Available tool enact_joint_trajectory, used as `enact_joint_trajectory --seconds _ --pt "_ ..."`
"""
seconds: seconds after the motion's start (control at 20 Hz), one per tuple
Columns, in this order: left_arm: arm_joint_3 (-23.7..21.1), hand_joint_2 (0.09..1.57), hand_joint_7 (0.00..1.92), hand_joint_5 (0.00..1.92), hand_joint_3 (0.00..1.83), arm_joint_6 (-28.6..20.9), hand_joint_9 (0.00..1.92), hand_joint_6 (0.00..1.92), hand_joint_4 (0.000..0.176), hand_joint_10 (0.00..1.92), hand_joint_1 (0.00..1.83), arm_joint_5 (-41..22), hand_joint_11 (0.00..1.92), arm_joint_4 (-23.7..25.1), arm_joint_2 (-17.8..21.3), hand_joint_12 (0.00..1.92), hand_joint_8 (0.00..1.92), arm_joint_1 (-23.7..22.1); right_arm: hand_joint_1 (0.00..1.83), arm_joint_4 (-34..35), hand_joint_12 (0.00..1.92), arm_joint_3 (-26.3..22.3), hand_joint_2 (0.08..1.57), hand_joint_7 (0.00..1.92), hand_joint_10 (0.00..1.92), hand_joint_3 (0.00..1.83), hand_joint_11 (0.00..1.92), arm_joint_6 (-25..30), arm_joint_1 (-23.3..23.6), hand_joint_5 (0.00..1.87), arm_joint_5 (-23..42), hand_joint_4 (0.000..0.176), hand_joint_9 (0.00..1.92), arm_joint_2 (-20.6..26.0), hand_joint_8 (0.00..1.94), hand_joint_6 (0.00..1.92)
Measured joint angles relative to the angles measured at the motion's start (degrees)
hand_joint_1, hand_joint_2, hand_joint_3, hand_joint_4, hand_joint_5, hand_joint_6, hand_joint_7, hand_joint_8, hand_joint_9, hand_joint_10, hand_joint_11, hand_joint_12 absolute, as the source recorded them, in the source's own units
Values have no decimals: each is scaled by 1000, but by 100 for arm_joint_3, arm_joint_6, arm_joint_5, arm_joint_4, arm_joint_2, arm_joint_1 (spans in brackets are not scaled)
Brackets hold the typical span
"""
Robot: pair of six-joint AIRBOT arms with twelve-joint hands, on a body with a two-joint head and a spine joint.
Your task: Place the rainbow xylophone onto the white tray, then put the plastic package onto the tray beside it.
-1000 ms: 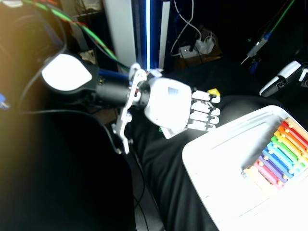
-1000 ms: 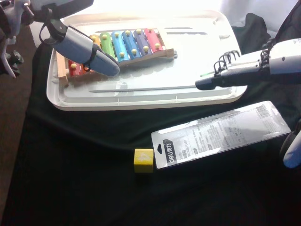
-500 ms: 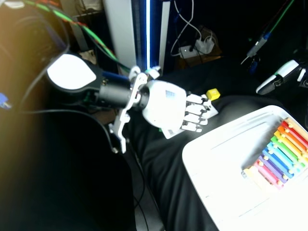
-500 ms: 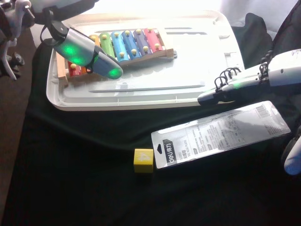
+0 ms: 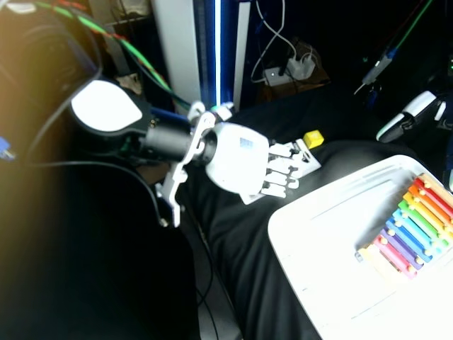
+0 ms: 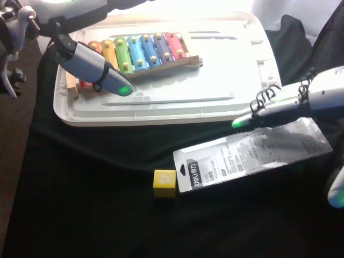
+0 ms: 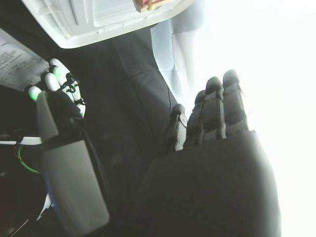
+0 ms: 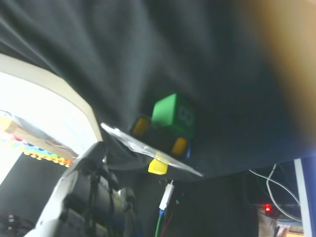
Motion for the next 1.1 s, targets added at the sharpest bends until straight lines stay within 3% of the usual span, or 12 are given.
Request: enact_joint_trajectory --seconds 0.05,0.15,0.2,0.3,0.45,0.55,0.6,0.65,0.8,0.85,1.0,1.1 --pt "0 788 12 0 3 0 123 0 176 9 869 0 44 -17 0 32 3 0 486 -9 525 4 653 1 0 3 0 4 -2 0 -13 106 32 -2 0 0" --pt "-11 788 25 0 3 0 132 0 176 10 839 -24 70 -17 -2 43 7 4 499 9 549 4 657 0 0 2 0 11 -22 0 -24 139 27 0 0 0" --pt "-11 789 21 0 3 0 129 0 176 8 828 -48 77 -20 -2 46 5 24 498 46 646 4 671 0 1 0 0 42 -68 0 -28 129 52 0 0 0" --pt "-11 790 33 0 3 0 135 0 176 8 807 -31 85 -15 -2 49 8 35 498 0 694 4 669 0 2 0 0 57 -129 0 -28 141 61 15 0 0" --pt "-11 819 36 0 12 2 157 0 176 11 732 -42 116 -20 -2 63 5 50 494 0 735 4 653 0 1 0 0 63 -129 0 -31 119 83 35 0 0" --pt "-11 808 36 0 4 4 172 0 176 14 751 -39 135 -22 -2 70 3 74 522 -4 756 17 659 1 16 2 44 70 -129 0 -48 122 124 35 0 0" --pt "-11 801 39 0 0 20 179 0 176 13 773 -44 132 -57 -2 68 3 98 526 -4 807 42 657 54 26 0 229 72 -129 0 -63 129 266 35 3 0" --pt "-11 801 41 0 0 24 183 0 176 13 796 -37 138 -44 -7 71 3 98 557 -4 807 59 655 55 18 0 241 72 -129 0 -92 118 277 35 0 0" --pt "-11 808 42 0 2 24 192 0 176 14 783 -52 150 -61 -9 75 3 107 580 -2 778 127 662 56 3 2 168 74 -129 0 -162 114 233 13 0 0" --pt "-11 801 45 0 0 26 193 0 176 13 775 -52 157 -57 -9 77 4 111 585 -7 805 146 666 65 19 3 222 72 -129 0 -188 125 274 11 4 0" --pt "-22 798 46 0 0 28 185 0 176 6 804 -44 130 -59 -11 65 3 118 552 -4 858 160 677 74 34 5 349 74 -129 0 -260 122 341 4 6 0" --pt "-31 814 51 0 5 28 189 0 176 5 828 -46 116 -61 -13 59 3 118 557 -4 863 195 693 83 21 1 432 74 -129 0 -271 111 401 -26 1 0"
